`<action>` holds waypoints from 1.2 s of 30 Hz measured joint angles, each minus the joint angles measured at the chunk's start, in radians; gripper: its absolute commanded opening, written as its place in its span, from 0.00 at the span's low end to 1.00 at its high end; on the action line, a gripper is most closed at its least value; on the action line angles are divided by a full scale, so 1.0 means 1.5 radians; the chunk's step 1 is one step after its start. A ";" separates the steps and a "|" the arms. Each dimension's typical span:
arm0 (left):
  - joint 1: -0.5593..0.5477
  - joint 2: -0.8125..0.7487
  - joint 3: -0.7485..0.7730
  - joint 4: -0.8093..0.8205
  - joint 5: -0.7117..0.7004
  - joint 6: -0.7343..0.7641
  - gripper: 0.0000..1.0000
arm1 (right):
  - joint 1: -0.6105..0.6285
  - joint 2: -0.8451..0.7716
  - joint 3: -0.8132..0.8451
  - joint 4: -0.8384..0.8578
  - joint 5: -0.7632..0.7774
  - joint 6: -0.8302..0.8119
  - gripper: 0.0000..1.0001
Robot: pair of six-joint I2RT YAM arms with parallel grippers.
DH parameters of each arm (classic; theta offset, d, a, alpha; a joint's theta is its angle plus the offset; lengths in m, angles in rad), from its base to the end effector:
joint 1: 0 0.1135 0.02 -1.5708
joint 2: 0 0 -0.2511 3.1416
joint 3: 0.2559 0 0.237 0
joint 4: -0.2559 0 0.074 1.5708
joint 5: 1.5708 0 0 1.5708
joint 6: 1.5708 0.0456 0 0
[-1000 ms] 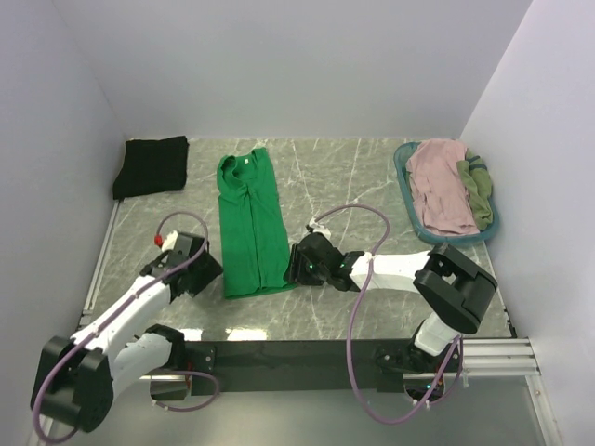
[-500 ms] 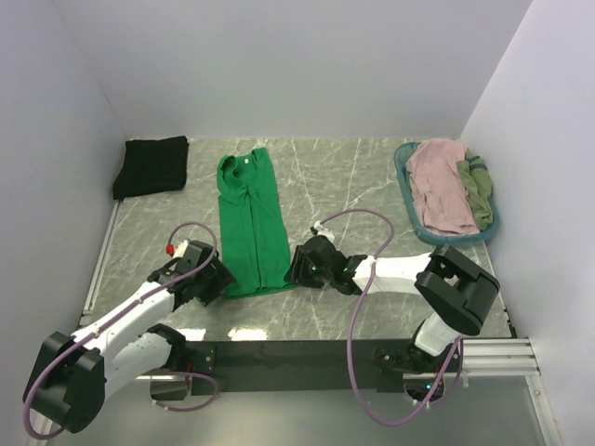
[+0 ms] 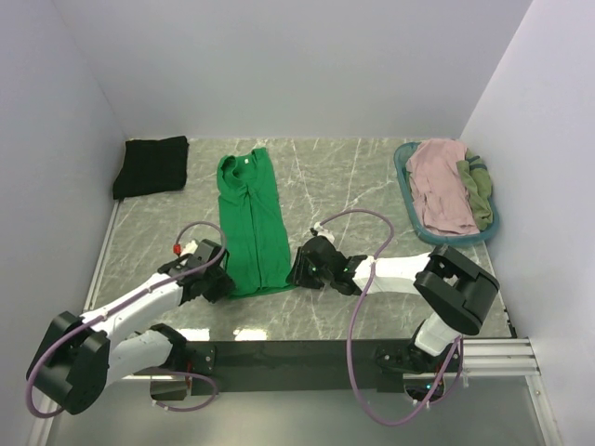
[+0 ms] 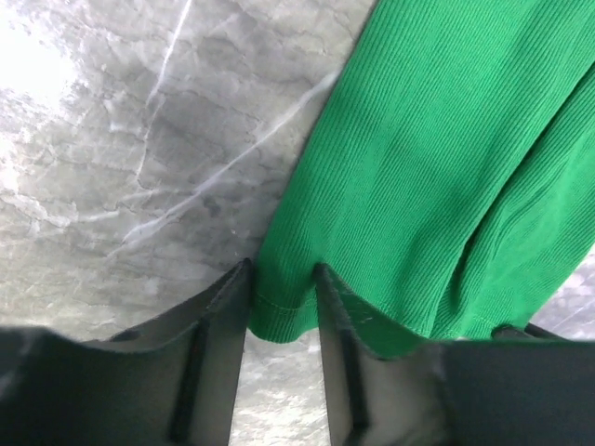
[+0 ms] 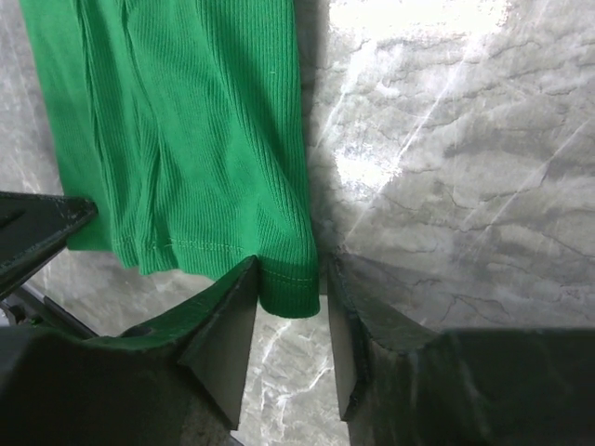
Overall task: Fold and stack the tank tops
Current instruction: Fold the tank top
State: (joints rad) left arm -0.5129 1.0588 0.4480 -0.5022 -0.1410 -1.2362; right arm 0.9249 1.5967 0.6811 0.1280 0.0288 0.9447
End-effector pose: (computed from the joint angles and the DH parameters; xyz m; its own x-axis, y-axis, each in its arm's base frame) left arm 0.1529 -0.0788 0.1432 -0.6645 -0.6991 -0.2642 -0.5965 0.7091 -0.3761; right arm 0.1805 0.2373 0.1345 -0.8869 0.1691 -0.4300 -0.1149 0.8206 0.5598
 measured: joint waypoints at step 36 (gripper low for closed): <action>-0.199 -0.065 0.043 -0.199 0.022 -0.073 0.01 | 0.110 -0.124 0.051 -0.289 0.044 -0.052 0.00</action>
State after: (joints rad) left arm -0.8116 0.9607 0.5121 -0.8005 -0.1078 -1.3453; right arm 1.0904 1.4105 0.7574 -0.3050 0.0944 0.8665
